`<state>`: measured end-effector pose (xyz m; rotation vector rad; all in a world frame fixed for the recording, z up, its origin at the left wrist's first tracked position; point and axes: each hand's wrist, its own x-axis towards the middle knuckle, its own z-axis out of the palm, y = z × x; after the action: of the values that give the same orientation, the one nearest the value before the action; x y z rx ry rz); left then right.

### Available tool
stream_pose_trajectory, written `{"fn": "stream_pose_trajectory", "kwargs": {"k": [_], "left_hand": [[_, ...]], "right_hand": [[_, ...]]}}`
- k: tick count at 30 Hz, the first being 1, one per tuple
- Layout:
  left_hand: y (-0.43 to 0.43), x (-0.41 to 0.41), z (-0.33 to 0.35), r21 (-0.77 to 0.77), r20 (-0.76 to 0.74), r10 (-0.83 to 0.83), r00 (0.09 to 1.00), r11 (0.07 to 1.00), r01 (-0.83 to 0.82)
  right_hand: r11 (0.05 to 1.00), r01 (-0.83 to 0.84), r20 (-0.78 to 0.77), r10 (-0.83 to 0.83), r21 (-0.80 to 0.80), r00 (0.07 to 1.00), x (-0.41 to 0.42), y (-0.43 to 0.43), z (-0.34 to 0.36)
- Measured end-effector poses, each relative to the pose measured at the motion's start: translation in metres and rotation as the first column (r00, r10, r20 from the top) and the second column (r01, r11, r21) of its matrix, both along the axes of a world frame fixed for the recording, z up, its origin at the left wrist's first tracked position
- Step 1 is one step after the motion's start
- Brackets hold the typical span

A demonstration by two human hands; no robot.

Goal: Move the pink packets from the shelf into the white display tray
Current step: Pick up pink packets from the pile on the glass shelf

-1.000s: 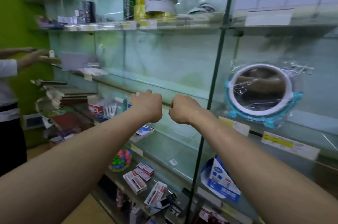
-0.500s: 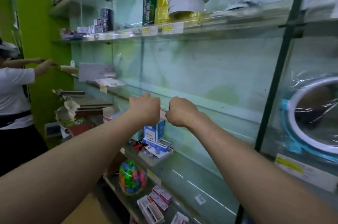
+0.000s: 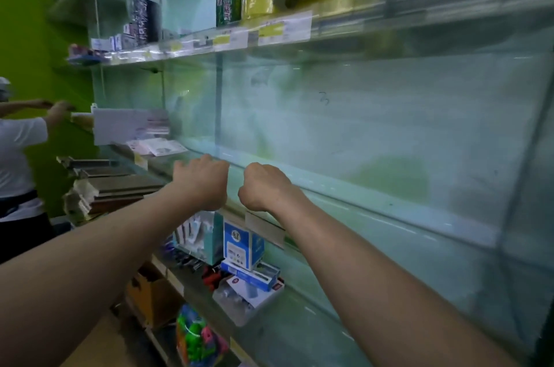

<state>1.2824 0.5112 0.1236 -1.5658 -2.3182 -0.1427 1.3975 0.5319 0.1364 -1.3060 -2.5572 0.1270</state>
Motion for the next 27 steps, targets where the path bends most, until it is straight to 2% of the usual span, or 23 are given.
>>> {"fn": "stream_pose_trajectory", "kwargs": {"k": [7,27], "left_hand": [[0.036,-0.056,-0.004,0.001,0.009,-0.021,1.0,1.0,0.021],[0.116,-0.25,0.007,0.014,-0.022,-0.186,0.982,0.982,0.186]], "right_hand": [[0.999,0.033,0.015,-0.033,0.01,0.999,-0.055,0.037,-0.005],[0.961,0.269,-0.002,-0.27,0.066,0.963,-0.243,0.101,0.003]]}}
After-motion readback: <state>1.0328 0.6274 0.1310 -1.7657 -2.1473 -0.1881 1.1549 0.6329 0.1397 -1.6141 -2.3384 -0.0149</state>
